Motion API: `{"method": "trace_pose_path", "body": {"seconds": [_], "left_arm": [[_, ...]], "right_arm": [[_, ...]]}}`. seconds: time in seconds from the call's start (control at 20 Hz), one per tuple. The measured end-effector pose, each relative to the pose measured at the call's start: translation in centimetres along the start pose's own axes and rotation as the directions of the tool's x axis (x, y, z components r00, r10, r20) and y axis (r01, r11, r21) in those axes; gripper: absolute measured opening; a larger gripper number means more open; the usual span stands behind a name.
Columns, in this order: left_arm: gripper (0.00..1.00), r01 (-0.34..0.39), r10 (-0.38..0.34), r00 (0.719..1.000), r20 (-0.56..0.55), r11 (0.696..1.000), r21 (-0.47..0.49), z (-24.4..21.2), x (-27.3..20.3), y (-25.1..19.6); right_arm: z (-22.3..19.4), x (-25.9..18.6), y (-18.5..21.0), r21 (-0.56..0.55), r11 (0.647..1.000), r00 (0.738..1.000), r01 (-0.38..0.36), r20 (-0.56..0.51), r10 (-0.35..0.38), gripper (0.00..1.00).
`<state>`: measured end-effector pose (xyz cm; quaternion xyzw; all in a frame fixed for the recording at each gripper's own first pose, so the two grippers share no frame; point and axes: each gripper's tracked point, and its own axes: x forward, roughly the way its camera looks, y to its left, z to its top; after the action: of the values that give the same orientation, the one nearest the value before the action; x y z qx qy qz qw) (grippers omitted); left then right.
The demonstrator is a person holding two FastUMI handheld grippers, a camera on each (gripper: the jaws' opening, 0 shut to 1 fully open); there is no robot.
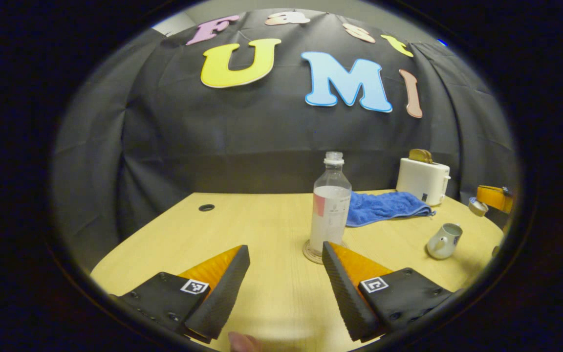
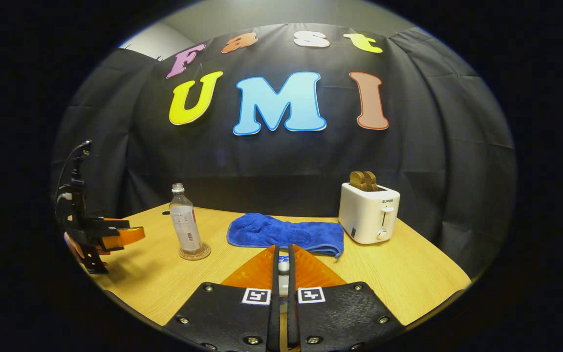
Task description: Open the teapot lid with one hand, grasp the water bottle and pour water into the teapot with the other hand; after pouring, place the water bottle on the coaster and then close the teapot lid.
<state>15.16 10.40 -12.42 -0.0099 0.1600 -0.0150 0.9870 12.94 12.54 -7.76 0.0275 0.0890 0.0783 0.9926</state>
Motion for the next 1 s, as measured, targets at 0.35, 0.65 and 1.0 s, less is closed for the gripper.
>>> {"method": "trace_pose_path", "body": {"seconds": [0.35, 0.65, 1.0], "left_arm": [[1.0, -0.047, 0.049, 0.997, 0.059, 0.999, -0.021, 1.1, -4.9, 1.5], [1.0, -0.075, 0.076, 0.996, 0.04, 0.997, -0.032, -0.6, -5.7, 2.1], [1.0, -0.069, 0.069, 0.995, 0.075, 0.998, -0.009, 0.4, -6.5, 0.7]], "right_arm": [[-2.0, 2.9, 0.4, 0.011, 1.0, 0.999, -0.017, -0.044, 0.018, 0.06], [-3.6, 3.6, 0.7, 0.008, 1.0, 0.998, -0.024, -0.063, 0.025, 0.06], [-4.8, 3.9, 0.9, 0.009, 1.0, 0.996, -0.027, -0.082, 0.028, 0.06]]}}
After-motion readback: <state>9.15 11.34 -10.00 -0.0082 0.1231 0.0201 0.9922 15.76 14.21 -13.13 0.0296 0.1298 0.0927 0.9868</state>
